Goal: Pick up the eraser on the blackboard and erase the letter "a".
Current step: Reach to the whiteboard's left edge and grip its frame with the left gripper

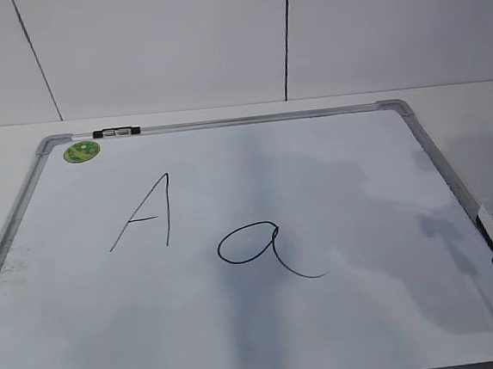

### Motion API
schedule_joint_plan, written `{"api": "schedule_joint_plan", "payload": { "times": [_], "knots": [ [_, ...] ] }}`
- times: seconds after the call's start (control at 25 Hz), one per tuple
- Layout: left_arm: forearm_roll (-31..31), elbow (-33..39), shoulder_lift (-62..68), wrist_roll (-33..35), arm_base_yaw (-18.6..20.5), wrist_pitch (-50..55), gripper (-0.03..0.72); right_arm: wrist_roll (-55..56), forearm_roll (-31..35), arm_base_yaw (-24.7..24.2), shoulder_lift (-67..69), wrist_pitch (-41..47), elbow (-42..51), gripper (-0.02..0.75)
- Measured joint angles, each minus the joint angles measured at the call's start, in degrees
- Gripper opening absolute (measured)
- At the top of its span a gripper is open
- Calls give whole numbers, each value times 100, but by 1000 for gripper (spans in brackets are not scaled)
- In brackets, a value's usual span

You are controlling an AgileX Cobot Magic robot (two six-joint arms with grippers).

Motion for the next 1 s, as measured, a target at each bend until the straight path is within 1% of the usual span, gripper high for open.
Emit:
{"api": "schedule_joint_plan", "payload": {
  "times": [0.32,0.64,1.0],
  "knots": [
    [0,0,0,0,0,0,235,0,0,0,-519,306,0,538],
    [0,0,0,0,0,0,235,0,77,0,-559,508,-10,538],
    [0,0,0,0,0,0,235,0,220,0,-564,522,-10,538]
  ]
}}
